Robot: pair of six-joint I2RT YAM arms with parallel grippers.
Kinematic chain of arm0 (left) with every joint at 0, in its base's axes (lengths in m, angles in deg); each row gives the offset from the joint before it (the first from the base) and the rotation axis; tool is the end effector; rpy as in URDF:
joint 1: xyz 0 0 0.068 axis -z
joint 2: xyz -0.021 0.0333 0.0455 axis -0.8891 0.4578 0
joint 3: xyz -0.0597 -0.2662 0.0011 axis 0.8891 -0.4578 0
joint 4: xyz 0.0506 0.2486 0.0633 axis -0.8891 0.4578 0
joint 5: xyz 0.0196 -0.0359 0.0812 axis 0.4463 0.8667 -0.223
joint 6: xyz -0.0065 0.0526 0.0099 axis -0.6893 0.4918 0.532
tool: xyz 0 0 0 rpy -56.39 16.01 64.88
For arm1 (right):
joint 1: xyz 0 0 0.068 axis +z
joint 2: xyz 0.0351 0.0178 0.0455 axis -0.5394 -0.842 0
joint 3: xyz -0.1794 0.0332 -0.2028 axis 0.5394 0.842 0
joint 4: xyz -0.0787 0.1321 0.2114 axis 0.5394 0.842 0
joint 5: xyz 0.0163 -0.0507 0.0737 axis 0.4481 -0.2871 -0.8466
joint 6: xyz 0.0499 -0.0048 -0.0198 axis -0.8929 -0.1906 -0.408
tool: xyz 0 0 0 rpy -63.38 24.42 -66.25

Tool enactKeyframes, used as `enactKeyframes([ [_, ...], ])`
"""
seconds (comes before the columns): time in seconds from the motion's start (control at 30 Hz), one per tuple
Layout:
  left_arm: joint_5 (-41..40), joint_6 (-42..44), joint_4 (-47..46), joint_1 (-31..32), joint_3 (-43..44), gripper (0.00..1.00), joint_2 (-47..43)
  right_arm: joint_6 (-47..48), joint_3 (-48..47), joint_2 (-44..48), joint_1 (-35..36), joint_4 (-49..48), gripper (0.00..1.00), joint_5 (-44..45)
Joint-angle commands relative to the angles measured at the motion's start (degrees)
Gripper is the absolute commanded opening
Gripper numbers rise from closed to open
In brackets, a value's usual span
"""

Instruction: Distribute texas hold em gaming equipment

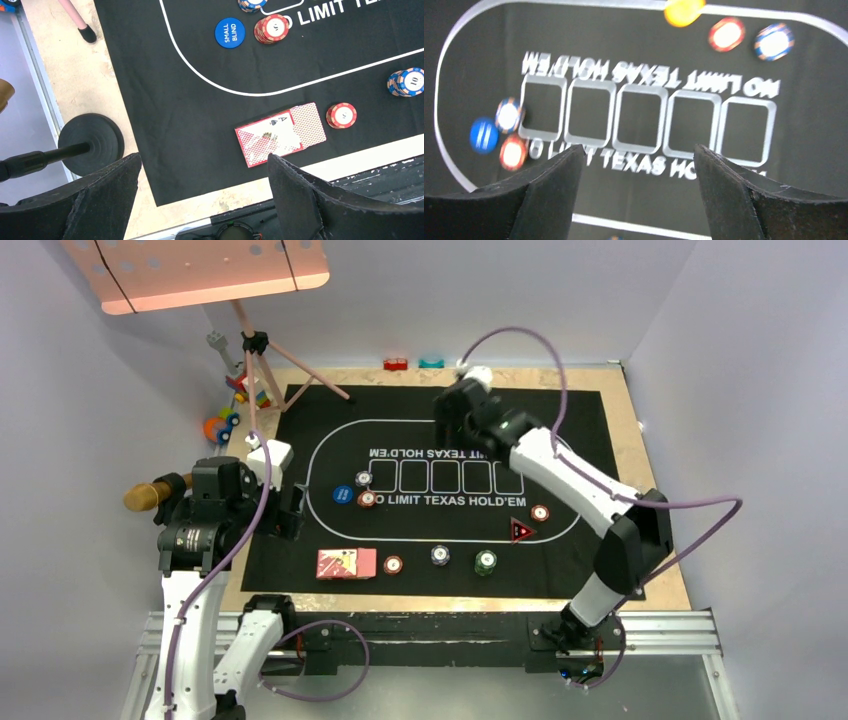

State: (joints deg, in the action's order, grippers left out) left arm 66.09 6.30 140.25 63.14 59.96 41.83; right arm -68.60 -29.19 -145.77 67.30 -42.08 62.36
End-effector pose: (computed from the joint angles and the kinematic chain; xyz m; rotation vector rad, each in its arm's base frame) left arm 0.1135 -0.0063 0.3493 0.2906 2.3279 -0.1056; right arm 0.3163 0.2022 0.3326 0.0558 2.2456 0.1305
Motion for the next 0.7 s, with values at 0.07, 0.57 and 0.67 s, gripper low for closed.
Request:
enactKeyframes([
  [0.07,-0.31,-0.36,-1.46,-0.18,0.03,1.00,-0.88,-5.92,12.07,2.67,14.68,4.05,0.87,-1.04],
  [0.57,-0.61,-0.24,-0.65,-0.16,0.38,1.00,-1.46,-13.75,22.70,-1.30,27.13,0.87,0.86,-6.40],
  [0.67,-0.64,-0.26,-0.67,-0.13,0.38,1.00,-1.43,-13.89,23.37,-2.58,27.12,0.40,0.85,-6.60],
])
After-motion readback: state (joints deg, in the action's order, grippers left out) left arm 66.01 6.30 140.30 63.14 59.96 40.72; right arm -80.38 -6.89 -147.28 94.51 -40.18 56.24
